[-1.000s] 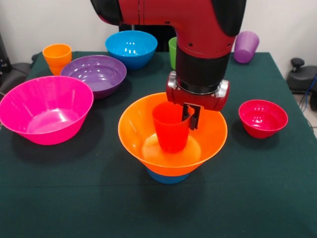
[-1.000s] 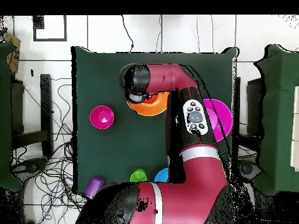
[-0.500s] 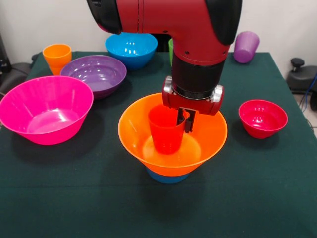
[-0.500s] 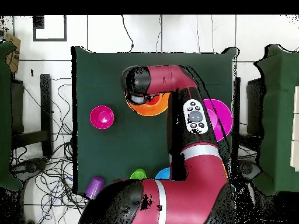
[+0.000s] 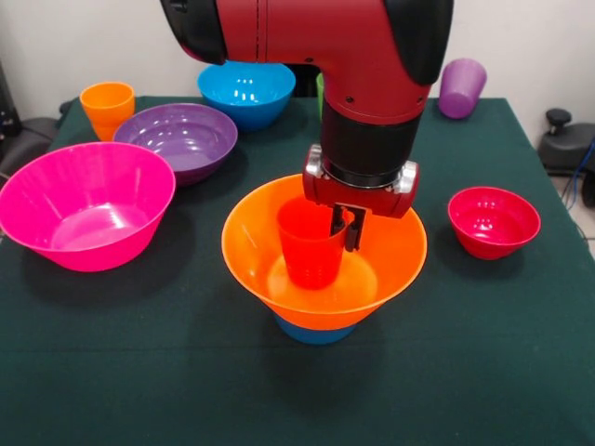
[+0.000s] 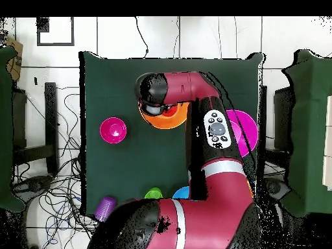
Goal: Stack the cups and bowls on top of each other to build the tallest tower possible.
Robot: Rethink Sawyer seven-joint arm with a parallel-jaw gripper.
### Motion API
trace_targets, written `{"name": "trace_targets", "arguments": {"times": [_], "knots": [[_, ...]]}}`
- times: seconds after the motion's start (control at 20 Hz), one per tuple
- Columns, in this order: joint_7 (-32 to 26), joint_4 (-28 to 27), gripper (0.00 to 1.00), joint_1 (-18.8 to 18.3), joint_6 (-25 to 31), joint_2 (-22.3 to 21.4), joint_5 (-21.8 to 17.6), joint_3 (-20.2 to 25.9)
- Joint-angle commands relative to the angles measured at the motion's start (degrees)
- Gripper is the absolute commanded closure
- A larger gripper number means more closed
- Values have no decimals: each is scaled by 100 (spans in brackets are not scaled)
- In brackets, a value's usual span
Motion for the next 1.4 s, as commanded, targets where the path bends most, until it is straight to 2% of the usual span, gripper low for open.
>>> {"name": "trace_targets", "arguments": {"times": [0.05, 1.4], "knots": [[-1325, -100, 100, 36, -304, 129, -473, 457], [-1053, -238, 100, 226, -199, 224, -373, 458]]}}
